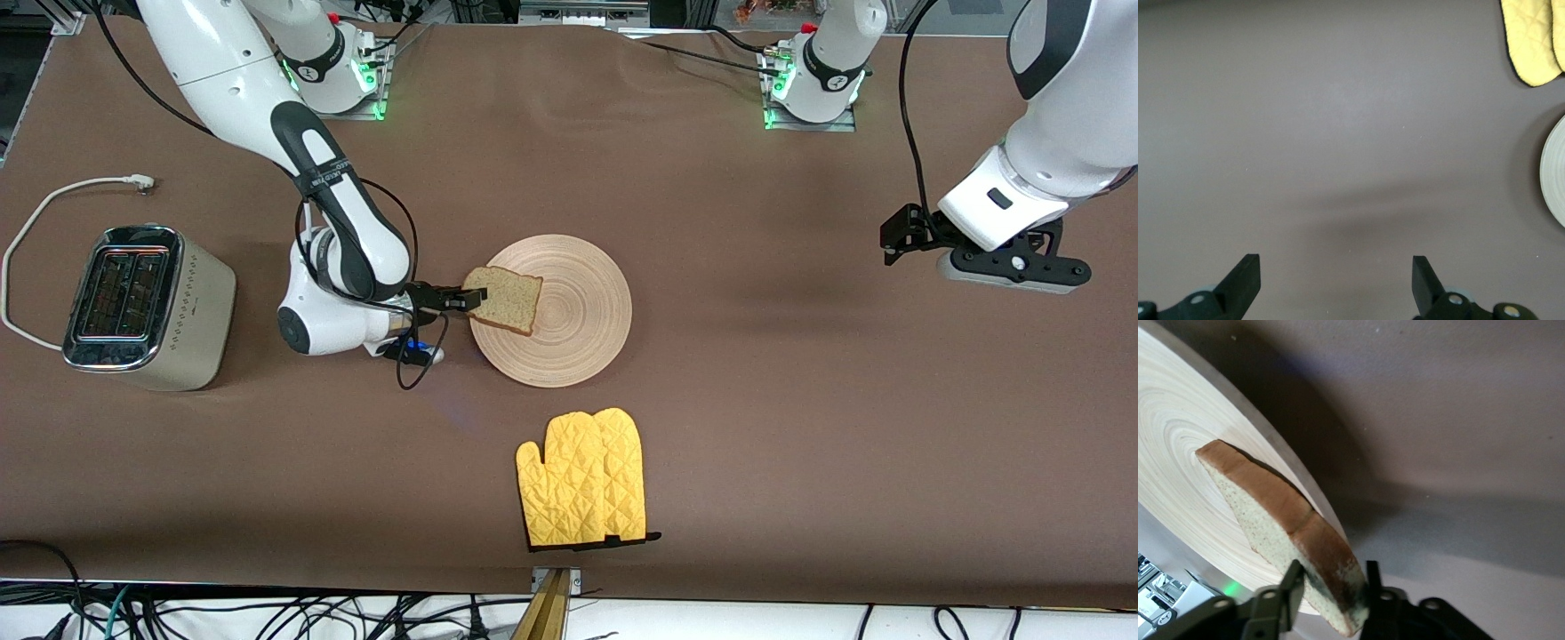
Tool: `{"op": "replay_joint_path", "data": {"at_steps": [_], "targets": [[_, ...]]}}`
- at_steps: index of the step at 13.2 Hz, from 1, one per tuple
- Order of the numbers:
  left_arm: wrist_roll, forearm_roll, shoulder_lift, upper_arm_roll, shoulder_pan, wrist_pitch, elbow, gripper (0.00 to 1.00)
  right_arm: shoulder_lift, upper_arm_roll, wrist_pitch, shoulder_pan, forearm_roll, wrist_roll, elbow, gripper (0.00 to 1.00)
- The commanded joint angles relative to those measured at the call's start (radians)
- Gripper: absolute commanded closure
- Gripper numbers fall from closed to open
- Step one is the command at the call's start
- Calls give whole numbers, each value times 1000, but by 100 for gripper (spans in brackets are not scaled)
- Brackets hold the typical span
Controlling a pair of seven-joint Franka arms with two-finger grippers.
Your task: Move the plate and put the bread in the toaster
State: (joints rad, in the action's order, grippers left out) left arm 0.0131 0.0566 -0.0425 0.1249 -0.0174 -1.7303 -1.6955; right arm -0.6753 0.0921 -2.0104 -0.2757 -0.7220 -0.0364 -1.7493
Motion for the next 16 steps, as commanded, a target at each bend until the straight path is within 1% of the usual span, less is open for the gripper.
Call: {"op": "replay_joint_path", "data": {"at_steps": [1, 3, 4, 5, 8, 13, 14, 16], "targets": [[-7, 9, 13, -11, 31, 49, 28, 0, 6, -2, 12, -13, -16, -7, -6, 100], [-7, -79, 12, -13, 74, 49, 45, 0, 10, -2, 13, -13, -16, -5, 1, 100], [-7, -93, 12, -10, 95, 49, 46, 0, 17, -2, 19, -11, -16, 0, 8, 100], [-7, -93, 12, -5, 91, 49, 46, 0, 22, -3, 42, -7, -14, 1, 19, 100], [-7, -78, 0, -4, 90, 49, 49, 0, 23, -15, 185, 33, -2, 6, 82, 100], [-4, -78, 0, -4, 88, 51, 50, 0, 8, -15, 191, 47, 4, 16, 79, 100], [-4, -78, 0, -2, 88, 51, 50, 0, 7, -15, 193, 49, 16, 16, 79, 100], [-4, -78, 0, -2, 88, 52, 50, 0, -29, -15, 176, 49, 47, 18, 82, 100]]}}
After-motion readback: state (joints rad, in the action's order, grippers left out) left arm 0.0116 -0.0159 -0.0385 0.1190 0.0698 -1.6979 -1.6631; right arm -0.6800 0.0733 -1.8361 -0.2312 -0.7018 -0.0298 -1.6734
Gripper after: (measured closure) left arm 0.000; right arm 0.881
